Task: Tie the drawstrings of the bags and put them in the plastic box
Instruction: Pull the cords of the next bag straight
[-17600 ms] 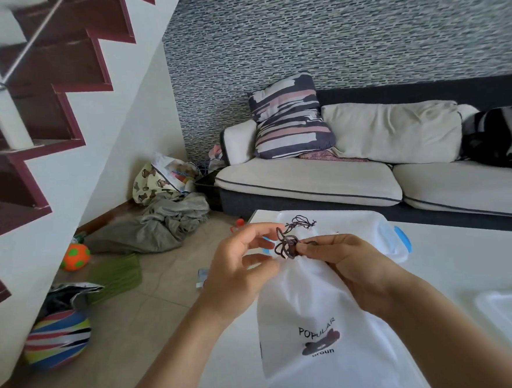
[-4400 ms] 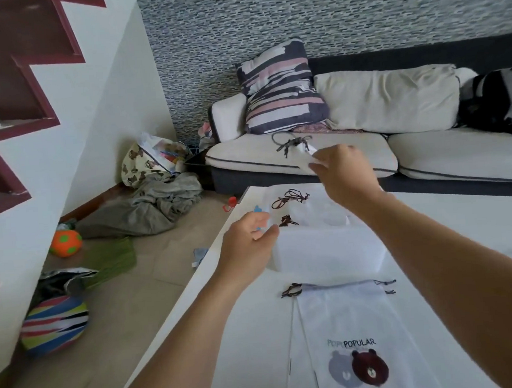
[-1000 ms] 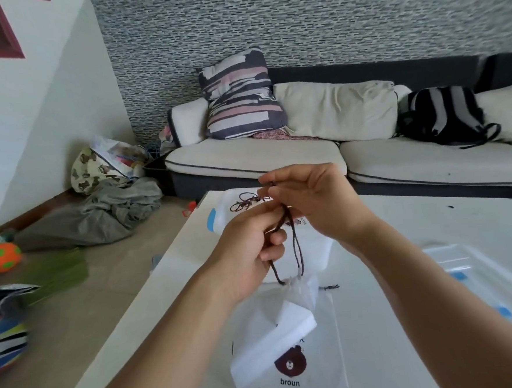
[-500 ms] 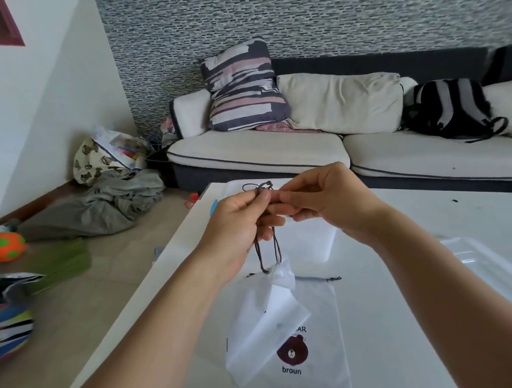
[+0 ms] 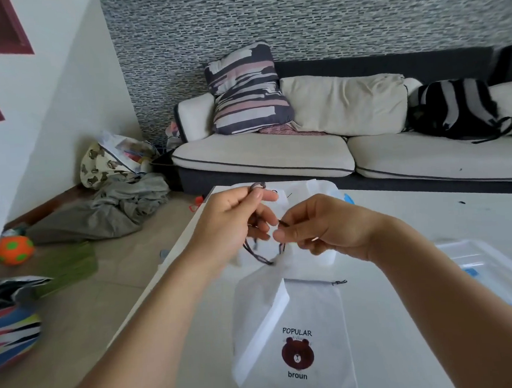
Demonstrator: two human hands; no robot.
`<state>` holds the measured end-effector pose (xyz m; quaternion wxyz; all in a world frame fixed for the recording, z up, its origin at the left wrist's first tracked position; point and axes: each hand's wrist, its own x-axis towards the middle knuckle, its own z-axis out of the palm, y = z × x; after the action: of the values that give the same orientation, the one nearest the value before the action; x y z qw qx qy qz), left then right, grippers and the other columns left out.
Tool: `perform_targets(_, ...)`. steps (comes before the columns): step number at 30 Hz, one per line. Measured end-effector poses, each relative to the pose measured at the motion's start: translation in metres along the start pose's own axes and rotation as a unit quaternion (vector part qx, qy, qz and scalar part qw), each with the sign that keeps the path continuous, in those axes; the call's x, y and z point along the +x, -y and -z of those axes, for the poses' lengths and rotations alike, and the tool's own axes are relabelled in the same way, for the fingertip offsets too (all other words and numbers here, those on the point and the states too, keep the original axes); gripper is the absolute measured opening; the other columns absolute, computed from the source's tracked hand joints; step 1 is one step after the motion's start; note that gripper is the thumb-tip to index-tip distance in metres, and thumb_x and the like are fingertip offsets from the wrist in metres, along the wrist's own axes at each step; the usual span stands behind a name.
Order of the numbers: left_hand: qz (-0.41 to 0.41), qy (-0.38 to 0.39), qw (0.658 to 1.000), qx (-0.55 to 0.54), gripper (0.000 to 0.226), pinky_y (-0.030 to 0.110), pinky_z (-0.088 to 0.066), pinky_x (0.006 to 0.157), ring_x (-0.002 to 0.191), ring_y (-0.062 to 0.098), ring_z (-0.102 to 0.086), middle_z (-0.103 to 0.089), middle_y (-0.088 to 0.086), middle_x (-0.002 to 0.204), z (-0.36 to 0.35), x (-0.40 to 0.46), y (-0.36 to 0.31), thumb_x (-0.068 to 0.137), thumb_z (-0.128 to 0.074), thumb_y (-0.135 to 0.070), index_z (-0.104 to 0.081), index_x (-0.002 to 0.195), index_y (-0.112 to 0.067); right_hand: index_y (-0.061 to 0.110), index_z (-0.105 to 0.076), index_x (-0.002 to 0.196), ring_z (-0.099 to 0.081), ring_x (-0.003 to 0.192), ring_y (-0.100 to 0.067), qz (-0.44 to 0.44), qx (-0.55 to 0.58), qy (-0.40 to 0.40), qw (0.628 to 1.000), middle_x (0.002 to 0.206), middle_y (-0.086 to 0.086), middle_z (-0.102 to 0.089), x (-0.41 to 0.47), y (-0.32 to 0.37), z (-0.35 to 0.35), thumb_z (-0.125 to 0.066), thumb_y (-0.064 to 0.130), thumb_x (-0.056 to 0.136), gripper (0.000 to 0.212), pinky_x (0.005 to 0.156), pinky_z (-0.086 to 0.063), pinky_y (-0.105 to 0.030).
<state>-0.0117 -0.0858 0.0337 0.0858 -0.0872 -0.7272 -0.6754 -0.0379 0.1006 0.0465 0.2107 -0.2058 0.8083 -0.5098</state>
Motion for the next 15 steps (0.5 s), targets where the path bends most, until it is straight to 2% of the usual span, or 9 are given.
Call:
perform_targets(1,-0.049,-0.019,0.998,0.045,0.03,0.028,-0.058,0.066,0.067,0.018,-0.067,-0.073,0.003,0.072,0.0,0.001,0.003,0.107,-0.045,-0.018,-0.073,0.101,-0.01,0.016,-0.07,0.072,-0.034,0.061,-0.015,0.005,0.006,-0.002,1.0,0.063,0.001,-0.041,0.0,0.0,0.001,-0.076,0.035,0.085,0.024,0.056,-0.031,-0.022)
perform_targets(3,-0.093,-0.036,0.995,0.028,0.031,0.033,-0.058,0.082,0.08,0.022,-0.071,-0.076,0.006,0.078,-0.003,-0.001,0.006,0.107,-0.043,-0.018,-0.072,0.099,-0.012,0.012,-0.071,0.072,-0.032,0.061,-0.015,-0.007,0.082,-0.009,0.997,0.063,0.002,-0.045,0.002,0.0,0.001,-0.061,0.055,0.089,0.047,0.055,-0.028,-0.023)
perform_targets(5,-0.076,-0.046,0.993,-0.074,0.032,0.031,-0.055,0.082,0.083,0.021,-0.07,-0.073,0.008,0.077,-0.009,-0.004,0.004,0.107,-0.043,-0.019,-0.072,0.096,-0.012,0.006,-0.074,0.076,-0.033,0.059,-0.015,-0.06,0.184,-0.004,0.981,0.064,-0.003,-0.05,0.007,0.001,-0.003,-0.041,0.068,0.094,0.072,0.052,-0.024,-0.024)
perform_targets(6,-0.064,-0.041,0.99,-0.121,0.033,0.031,-0.055,0.079,0.083,0.022,-0.069,-0.071,0.009,0.075,-0.013,-0.004,0.002,0.107,-0.043,-0.021,-0.073,0.093,-0.012,0.005,-0.075,0.079,-0.029,0.059,-0.015,-0.082,0.224,0.006,0.971,0.063,-0.004,-0.048,0.009,0.002,-0.008,-0.035,0.069,0.096,0.077,0.051,-0.02,-0.024)
perform_targets(7,-0.054,-0.032,0.987,-0.148,0.034,0.031,-0.056,0.074,0.084,0.022,-0.068,-0.069,0.01,0.074,-0.016,-0.005,0.001,0.106,-0.044,-0.023,-0.073,0.091,-0.014,0.008,-0.075,0.079,-0.023,0.06,-0.015,-0.093,0.256,0.018,0.962,0.064,-0.004,-0.046,0.011,0.002,-0.012,-0.035,0.068,0.097,0.074,0.049,-0.016,-0.023)
perform_targets(9,-0.049,-0.014,0.985,-0.164,0.033,0.033,-0.055,0.062,0.081,0.022,-0.067,-0.067,0.01,0.073,-0.021,-0.005,0.0,0.105,-0.046,-0.024,-0.073,0.088,-0.015,0.019,-0.066,0.071,-0.016,0.065,-0.015,-0.088,0.308,0.034,0.947,0.066,-0.001,-0.042,0.013,0.003,-0.019,-0.046,0.058,0.099,0.052,0.045,-0.015,-0.02)
perform_targets(10,-0.055,-0.013,0.984,-0.166,0.034,0.032,-0.054,0.063,0.079,0.021,-0.066,-0.067,0.01,0.072,-0.022,-0.005,0.0,0.104,-0.046,-0.022,-0.074,0.087,-0.015,0.022,-0.06,0.069,-0.015,0.065,-0.014,-0.086,0.331,0.03,0.939,0.067,0.001,-0.041,0.014,0.005,-0.021,-0.051,0.05,0.099,0.041,0.044,-0.016,-0.018)
perform_targets(13,-0.071,-0.008,0.985,-0.159,0.04,0.026,-0.054,0.076,0.081,0.019,-0.069,-0.071,0.008,0.073,-0.021,-0.006,0.001,0.105,-0.044,-0.021,-0.076,0.082,-0.02,0.021,-0.058,0.077,-0.018,0.062,-0.011,-0.099,0.389,-0.021,0.916,0.069,0.002,-0.041,0.016,0.004,-0.024,-0.057,0.027,0.097,0.022,0.042,-0.019,-0.016)
perform_targets(15,-0.073,-0.024,0.981,-0.176,0.043,0.029,-0.056,0.084,0.086,0.021,-0.071,-0.072,0.009,0.075,-0.021,-0.006,-0.002,0.105,-0.041,-0.027,-0.074,0.079,-0.016,0.017,-0.062,0.079,-0.034,0.058,-0.01,-0.085,0.446,-0.071,0.888,0.072,0.0,-0.051,0.023,0.0,-0.025,-0.056,0.02,0.099,0.022,0.045,-0.029,-0.016)
